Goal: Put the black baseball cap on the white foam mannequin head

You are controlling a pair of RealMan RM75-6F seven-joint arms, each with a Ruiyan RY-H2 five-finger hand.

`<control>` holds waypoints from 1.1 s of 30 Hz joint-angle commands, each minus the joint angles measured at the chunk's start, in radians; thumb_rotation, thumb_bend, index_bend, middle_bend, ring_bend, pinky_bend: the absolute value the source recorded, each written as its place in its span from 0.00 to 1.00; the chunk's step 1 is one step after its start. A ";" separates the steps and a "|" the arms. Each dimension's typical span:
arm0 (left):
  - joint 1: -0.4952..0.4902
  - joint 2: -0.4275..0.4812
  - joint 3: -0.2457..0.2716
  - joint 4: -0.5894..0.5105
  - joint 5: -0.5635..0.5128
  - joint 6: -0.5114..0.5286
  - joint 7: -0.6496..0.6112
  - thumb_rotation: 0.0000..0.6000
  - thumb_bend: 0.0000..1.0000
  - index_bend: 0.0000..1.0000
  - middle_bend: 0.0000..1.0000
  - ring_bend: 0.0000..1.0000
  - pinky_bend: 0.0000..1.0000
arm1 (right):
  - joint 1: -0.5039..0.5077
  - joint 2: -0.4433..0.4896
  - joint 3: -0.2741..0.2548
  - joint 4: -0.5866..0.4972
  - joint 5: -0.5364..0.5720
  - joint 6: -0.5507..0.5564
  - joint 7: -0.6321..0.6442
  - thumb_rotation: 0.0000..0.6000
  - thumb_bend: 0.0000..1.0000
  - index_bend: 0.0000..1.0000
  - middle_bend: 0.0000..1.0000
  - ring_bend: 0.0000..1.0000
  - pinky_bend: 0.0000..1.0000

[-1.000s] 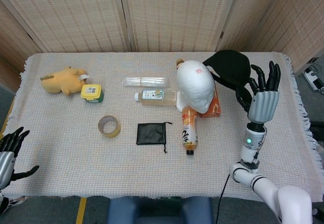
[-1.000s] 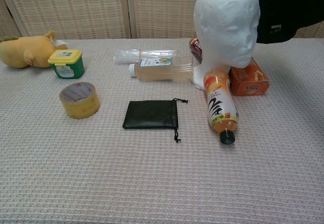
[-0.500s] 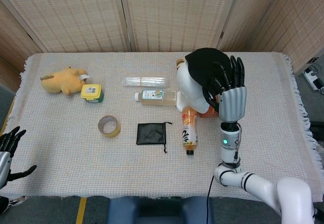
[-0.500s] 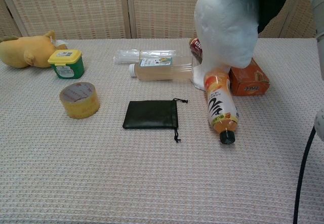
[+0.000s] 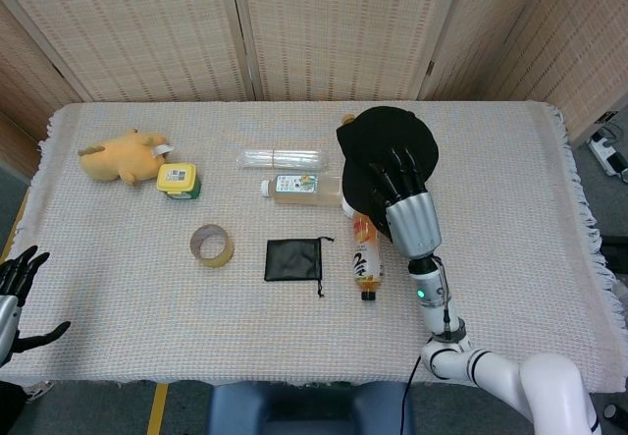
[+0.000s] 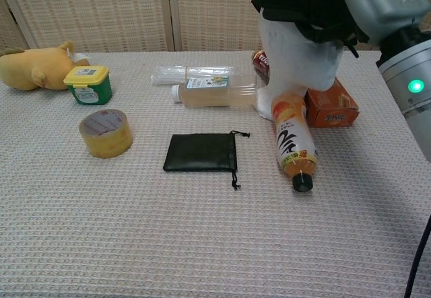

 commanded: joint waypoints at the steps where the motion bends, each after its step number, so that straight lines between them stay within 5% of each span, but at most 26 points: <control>1: 0.000 0.000 0.001 0.000 0.002 0.001 0.001 1.00 0.20 0.06 0.00 0.00 0.04 | -0.020 0.008 -0.014 0.006 -0.013 0.007 0.011 1.00 0.25 0.83 0.25 0.02 0.00; 10: 0.001 -0.003 0.003 0.000 0.012 0.005 0.004 1.00 0.20 0.06 0.00 0.00 0.04 | -0.107 0.165 -0.051 -0.161 -0.042 0.032 -0.034 1.00 0.14 0.02 0.06 0.00 0.00; 17: 0.005 -0.007 0.007 -0.005 0.027 0.018 0.019 1.00 0.20 0.06 0.00 0.00 0.04 | -0.243 0.376 -0.178 -0.436 -0.100 0.045 -0.129 1.00 0.10 0.00 0.00 0.00 0.00; 26: 0.013 -0.010 0.023 -0.019 0.070 0.044 0.050 1.00 0.20 0.06 0.00 0.00 0.04 | -0.451 0.558 -0.339 -0.591 -0.172 0.153 -0.187 1.00 0.09 0.00 0.00 0.00 0.00; 33: 0.014 -0.025 0.030 -0.024 0.094 0.053 0.093 1.00 0.20 0.06 0.00 0.00 0.04 | -0.599 0.697 -0.414 -0.714 -0.024 0.091 -0.218 1.00 0.09 0.00 0.00 0.00 0.00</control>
